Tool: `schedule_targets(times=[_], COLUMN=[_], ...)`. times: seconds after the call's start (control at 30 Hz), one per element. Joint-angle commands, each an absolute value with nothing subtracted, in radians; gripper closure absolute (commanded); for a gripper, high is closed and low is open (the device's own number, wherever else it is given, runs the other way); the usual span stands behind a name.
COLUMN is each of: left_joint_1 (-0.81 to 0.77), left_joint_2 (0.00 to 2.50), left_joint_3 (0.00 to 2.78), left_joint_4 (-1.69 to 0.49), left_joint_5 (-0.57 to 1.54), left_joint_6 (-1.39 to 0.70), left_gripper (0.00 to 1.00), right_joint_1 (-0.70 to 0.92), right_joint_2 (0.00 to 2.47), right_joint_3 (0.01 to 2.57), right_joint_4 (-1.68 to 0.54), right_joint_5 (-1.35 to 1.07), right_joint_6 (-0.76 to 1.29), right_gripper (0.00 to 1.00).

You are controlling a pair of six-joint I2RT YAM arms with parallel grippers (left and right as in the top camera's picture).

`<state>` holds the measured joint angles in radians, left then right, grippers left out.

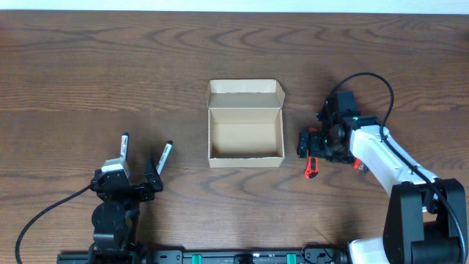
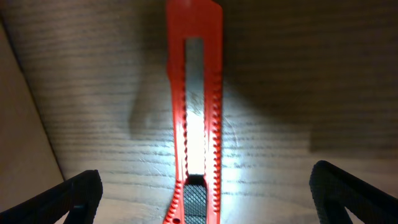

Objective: Pack container
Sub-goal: 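Move right gripper over the nearer red utility knife and lower, then close right gripper on the red utility knife and lift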

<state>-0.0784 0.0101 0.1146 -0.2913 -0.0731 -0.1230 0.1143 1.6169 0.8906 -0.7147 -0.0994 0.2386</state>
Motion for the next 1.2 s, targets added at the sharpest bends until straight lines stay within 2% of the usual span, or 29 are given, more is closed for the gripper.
schedule_targets(times=[0.0, 0.5, 0.67, 0.93, 1.17], left_joint_1=[-0.072, -0.072, -0.072, -0.072, -0.072], left_joint_2=[0.005, 0.005, 0.005, 0.005, 0.005], left_joint_3=[0.093, 0.093, 0.093, 0.093, 0.093], left_joint_4=[-0.302, -0.302, -0.302, -0.302, -0.302], left_joint_5=[-0.058, -0.055, -0.055, -0.055, -0.055], left_joint_6=[-0.112, -0.112, -0.112, -0.112, -0.112], left_gripper=[0.05, 0.05, 0.05, 0.05, 0.05], right_joint_1=[0.102, 0.067, 0.067, 0.083, 0.122], right_joint_2=[1.629, 1.832, 1.832, 1.832, 1.832], right_joint_3=[0.890, 0.956, 0.956, 0.956, 0.955], right_joint_4=[-0.726, -0.726, -0.727, -0.734, -0.770], right_joint_5=[-0.087, -0.162, -0.163, -0.164, -0.088], right_joint_6=[0.277, 0.244, 0.239, 0.238, 0.265], right_gripper=[0.01, 0.01, 0.17, 0.10, 0.09])
